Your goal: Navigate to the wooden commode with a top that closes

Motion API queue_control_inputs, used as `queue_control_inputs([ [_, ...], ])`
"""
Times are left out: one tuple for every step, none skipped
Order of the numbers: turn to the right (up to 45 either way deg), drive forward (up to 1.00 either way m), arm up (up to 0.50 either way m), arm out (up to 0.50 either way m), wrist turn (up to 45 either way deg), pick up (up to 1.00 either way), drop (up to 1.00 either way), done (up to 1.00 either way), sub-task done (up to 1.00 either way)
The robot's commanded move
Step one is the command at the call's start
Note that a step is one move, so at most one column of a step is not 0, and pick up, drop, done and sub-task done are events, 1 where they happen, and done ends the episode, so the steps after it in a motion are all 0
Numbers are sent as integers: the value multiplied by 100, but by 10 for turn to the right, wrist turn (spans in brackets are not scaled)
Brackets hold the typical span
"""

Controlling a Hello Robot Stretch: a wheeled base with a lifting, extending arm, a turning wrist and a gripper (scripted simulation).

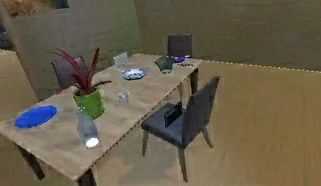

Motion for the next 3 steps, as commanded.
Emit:
queue_control_inputs([
  [-450, 0, 0, 0, 0, 0, 0, 0, 0],
  [-90, 0, 0, 0, 0, 0, 0, 0, 0],
  [0, 100, 0, 0, 0, 0, 0, 0, 0],
])
